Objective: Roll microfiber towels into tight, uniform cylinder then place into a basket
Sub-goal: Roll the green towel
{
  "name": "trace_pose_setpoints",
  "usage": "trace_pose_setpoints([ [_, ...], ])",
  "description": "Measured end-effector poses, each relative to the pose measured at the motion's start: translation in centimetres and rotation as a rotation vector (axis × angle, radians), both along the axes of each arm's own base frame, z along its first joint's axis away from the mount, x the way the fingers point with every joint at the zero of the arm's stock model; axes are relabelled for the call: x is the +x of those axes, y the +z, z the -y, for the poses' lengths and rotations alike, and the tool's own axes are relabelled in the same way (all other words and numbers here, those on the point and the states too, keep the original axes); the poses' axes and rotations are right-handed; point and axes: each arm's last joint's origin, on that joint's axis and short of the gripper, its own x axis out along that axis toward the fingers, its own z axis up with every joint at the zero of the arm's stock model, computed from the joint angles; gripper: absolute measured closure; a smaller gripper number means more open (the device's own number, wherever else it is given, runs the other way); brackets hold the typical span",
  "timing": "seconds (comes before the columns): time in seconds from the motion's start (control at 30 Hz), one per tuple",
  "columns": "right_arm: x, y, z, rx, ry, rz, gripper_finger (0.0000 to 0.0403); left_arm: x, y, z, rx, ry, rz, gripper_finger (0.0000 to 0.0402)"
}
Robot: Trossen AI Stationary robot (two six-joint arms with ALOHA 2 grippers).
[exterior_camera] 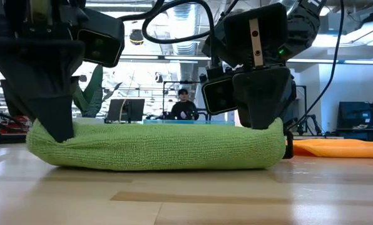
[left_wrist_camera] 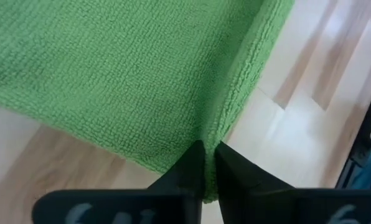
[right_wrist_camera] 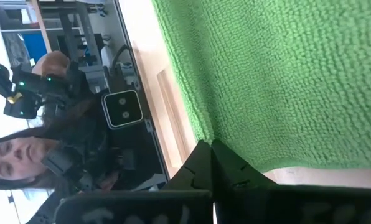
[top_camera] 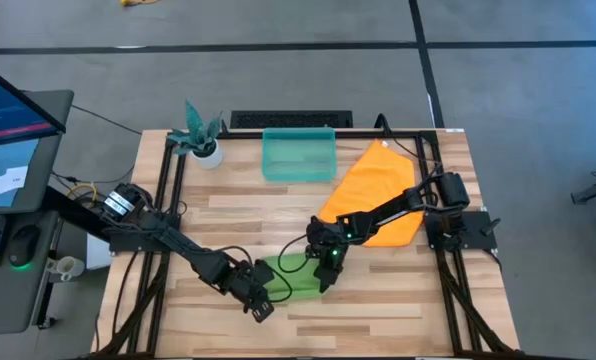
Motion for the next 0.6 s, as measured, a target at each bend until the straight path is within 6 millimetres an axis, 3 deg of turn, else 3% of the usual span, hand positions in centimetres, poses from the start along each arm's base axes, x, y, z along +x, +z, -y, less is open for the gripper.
trace_pose_setpoints([
  [0.33, 0.0, 0.0, 0.0, -0.011, -0.011, -0.001, 0.0396, -0.4, -0.2, -0.2, 0.047, -0.016, -0.025, 0.0300],
  [0.6, 0.0, -0.1, 0.1, -0.012, -0.014, -0.002, 0.0395, -1.3, 0.0, 1.2, 0.070, -0.105, -0.003, 0.0306],
])
